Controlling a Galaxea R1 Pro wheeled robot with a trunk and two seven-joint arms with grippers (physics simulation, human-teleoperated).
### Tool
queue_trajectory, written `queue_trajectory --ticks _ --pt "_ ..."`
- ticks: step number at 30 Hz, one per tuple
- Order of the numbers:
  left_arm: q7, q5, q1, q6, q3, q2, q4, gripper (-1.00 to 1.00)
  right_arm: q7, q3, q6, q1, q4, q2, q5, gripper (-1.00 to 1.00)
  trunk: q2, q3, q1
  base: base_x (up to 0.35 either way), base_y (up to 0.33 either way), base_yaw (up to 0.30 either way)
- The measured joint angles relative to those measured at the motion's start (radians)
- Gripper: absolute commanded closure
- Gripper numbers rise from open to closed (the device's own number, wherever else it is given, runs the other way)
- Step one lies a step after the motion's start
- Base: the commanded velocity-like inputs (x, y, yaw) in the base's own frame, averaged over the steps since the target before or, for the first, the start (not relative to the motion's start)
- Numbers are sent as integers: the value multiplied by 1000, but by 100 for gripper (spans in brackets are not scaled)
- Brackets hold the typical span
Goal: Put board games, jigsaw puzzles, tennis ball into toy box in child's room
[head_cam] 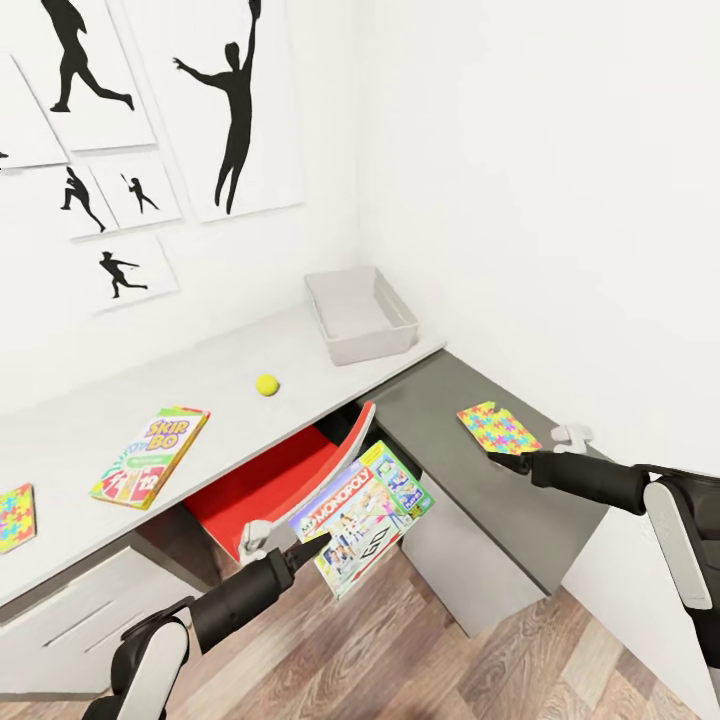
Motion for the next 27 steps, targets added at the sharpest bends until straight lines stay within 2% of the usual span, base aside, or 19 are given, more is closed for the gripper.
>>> queue_trajectory --ticks 27 --pt "-1 2 0 -3 -3 -1 5 100 3 -1 0 6 -1 -2 0 -100 0 45 0 0 0 0"
